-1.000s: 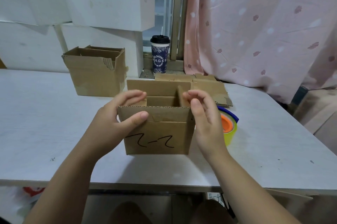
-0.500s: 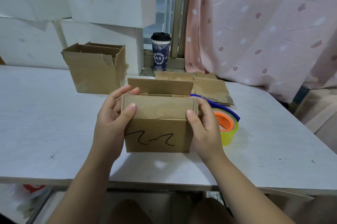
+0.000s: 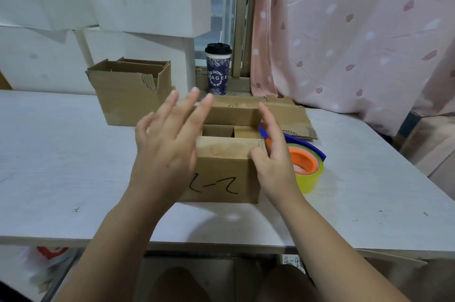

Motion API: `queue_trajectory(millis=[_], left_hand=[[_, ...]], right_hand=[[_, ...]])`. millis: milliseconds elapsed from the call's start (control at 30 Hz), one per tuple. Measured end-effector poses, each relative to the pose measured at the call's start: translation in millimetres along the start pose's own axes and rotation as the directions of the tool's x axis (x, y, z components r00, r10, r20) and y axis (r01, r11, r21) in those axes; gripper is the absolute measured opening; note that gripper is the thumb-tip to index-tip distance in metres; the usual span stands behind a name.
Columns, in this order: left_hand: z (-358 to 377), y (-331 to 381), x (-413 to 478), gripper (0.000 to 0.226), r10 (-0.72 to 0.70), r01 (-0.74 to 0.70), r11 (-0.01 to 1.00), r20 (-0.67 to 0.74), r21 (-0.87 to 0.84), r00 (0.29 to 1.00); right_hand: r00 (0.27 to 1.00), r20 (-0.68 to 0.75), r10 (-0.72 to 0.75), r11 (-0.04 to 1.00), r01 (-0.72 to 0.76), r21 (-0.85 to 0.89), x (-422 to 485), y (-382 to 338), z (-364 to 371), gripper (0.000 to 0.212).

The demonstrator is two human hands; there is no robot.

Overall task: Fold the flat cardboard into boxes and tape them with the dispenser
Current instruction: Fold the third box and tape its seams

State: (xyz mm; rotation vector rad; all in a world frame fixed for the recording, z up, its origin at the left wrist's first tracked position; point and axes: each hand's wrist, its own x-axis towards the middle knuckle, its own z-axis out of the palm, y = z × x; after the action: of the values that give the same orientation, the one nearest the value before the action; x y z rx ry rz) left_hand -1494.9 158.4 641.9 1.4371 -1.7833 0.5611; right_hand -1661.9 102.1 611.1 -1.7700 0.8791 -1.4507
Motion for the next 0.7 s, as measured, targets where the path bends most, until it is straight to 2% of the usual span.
queue_trajectory(millis=[100, 200, 267, 333, 433, 533, 600, 633, 667, 700], left_hand=[[3, 8, 7, 0.065, 0.028, -0.035, 0.997, 0.088, 0.076, 0.996], [6, 9, 13, 0.050, -0.026, 0.010, 0.997, 0.227, 0.073, 0.974], [7, 9, 15, 0.043, -0.090, 0.062, 0.994, 0.346, 0.089, 0.934], [8, 8, 15, 0.037, -0.122, 0.091, 0.991, 0.400, 0.097, 0.908], [9, 16, 14, 0.036, -0.099, 0.086, 0.995, 0.397, 0.051, 0.913], [14, 31, 5, 0.053, -0.038, 0.013, 0.997, 0.309, 0.081, 0.950], [15, 37, 0, 0.054, -0.080, 0.055, 0.994, 0.283, 0.093, 0.956], [16, 38, -1, 0.053, -0.101, 0.075, 0.992, 0.287, 0.099, 0.953], [17, 38, -2, 0.053, -0.117, 0.089, 0.990, 0.298, 0.105, 0.947], [18, 37, -2, 0.052, -0.124, 0.095, 0.990, 0.309, 0.106, 0.943]], right_hand=[[1.000, -0.030, 0.001, 0.997, -0.003, -0.074, 0, 2, -3, 0.054], [0.999, -0.029, -0.022, 0.988, 0.017, -0.155, -5, 8, -3, 0.031], [0.999, -0.033, -0.020, 0.982, 0.013, -0.186, -6, 10, -5, 0.029], [0.999, -0.036, -0.009, 0.980, 0.001, -0.200, -6, 10, -7, 0.030], [0.999, -0.041, -0.008, 0.978, -0.001, -0.210, -9, 10, -5, 0.031], [1.000, 0.012, 0.000, 0.975, 0.003, -0.223, -14, 9, -7, 0.032], [1.000, 0.024, 0.010, 0.987, -0.006, -0.159, -10, 6, -20, 0.025], [0.999, -0.017, 0.031, 0.989, -0.033, -0.144, -4, 5, -31, 0.022], [0.995, -0.079, 0.059, 0.976, -0.074, -0.204, 6, 7, -44, 0.024], [0.988, -0.114, 0.101, 0.924, -0.135, -0.357, 17, 9, -60, 0.030]])
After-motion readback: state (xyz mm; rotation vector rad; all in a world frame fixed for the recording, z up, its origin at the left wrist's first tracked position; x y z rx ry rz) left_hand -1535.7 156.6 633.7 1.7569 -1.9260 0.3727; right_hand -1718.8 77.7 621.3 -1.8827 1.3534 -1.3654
